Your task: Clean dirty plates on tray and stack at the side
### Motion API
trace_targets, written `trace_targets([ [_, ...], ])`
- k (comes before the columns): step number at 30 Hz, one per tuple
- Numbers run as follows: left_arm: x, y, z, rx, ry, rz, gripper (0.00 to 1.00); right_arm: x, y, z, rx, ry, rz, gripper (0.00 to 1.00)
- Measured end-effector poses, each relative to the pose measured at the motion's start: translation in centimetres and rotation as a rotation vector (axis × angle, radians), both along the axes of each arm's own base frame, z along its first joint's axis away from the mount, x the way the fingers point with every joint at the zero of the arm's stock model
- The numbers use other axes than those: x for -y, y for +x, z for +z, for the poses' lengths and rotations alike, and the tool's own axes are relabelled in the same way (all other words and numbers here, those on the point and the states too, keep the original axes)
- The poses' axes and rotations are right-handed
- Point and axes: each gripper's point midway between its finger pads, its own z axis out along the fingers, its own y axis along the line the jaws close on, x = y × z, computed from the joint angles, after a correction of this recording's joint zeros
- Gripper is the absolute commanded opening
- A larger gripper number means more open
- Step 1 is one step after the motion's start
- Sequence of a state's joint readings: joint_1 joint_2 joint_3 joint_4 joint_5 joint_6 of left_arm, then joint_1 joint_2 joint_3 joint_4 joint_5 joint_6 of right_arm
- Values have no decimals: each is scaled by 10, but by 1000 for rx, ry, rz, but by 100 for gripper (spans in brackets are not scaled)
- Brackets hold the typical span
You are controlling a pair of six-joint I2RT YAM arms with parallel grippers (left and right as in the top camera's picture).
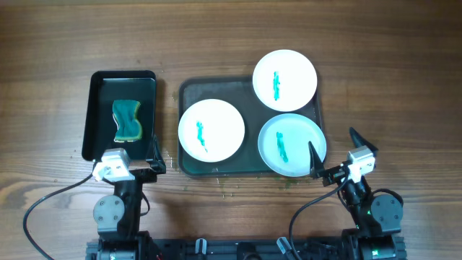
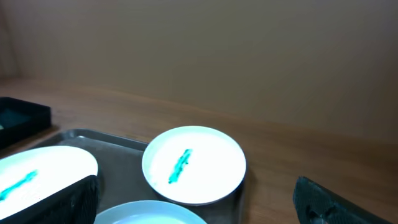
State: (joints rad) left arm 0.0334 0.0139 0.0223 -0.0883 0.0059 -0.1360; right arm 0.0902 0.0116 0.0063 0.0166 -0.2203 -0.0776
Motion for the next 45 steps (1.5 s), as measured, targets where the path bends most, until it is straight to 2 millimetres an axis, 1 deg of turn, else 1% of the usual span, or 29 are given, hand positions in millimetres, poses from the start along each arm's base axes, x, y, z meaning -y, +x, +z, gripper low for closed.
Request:
trace_targets([
  [6, 0, 0, 3, 14, 0, 0, 100, -1, 0, 0, 3, -6, 7, 100],
  [9, 0, -2, -1, -24, -1, 0, 100, -2, 0, 3, -2, -6, 13, 100],
  [10, 0, -4, 0, -55, -2, 0, 100, -2, 0, 6, -4, -6, 15, 100],
  [12, 0, -8, 7, -92, -3, 1, 100, -3, 1, 18, -8, -7, 15, 100],
  [15, -1, -10, 22, -165, -4, 8, 100, -3, 8, 41, -52, -16, 15, 100],
  [19, -1, -9, 44, -299, -8, 8, 100, -5, 24, 56, -214, -61, 20, 100],
  [21, -1, -3, 59, -352, -10, 8, 100, -6, 35, 64, -306, -81, 24, 100],
  [23, -2, 4, 69, -500, -14, 9, 100, -7, 49, 72, -410, -94, 27, 100],
  [25, -2, 16, 78, -639, -18, 7, 100, -9, 57, 70, -591, -110, 39, 100],
  [27, 0, 23, 80, -770, -26, -2, 100, -14, 65, 74, -672, -108, 67, 100],
  [28, 0, 36, 90, -777, -30, -9, 100, -19, 73, 76, -690, -88, 88, 100],
  [29, 1, 48, 94, -784, -33, -14, 100, -24, 77, 76, -706, -63, 111, 100],
  [30, 2, 58, 93, -797, -36, -19, 100, -30, 79, 71, -736, -31, 136, 100],
  [31, 2, 65, 87, -820, -40, -24, 100, -37, 81, 64, -775, 8, 166, 95],
  [32, 3, 67, 82, -838, -44, -30, 100, -43, 82, 59, -806, 43, 192, 88],
  [33, 6, 70, 71, -877, -55, -46, 100, -48, 85, 54, -833, 76, 216, 83],
  [35, 10, 74, 54, -938, -70, -64, 100, -60, 90, 35, -925, 151, 246, 75],
  [36, 10, 75, 49, -960, -73, -66, 100, -65, 91, 25, -979, 178, 244, 72],
  [37, 10, 75, 45, -974, -74, -64, 100, -73, 89, 9, -1064, 197, 235, 67],
  [39, 6, 72, 40, -1000, -65, -41, 100, -89, 85, -16, -1209, 196, 206, 60],
  [40, 4, 71, 38, -1014, -63, -25, 100, -96, 86, -24, -1260, 191, 189, 56],
  [42, -5, 68, 30, -1054, -48, 32, 99, -116, 97, -39, -1332, 173, 172, 49],
  [44, -10, 68, 23, -1083, -39, 58, 97, -133, 104, -53, -1377, 166, 163, 42],
  [45, -11, 69, 19, -1095, -34, 66, 96, -143, 106, -65, -1400, 157, 163, 40],
])
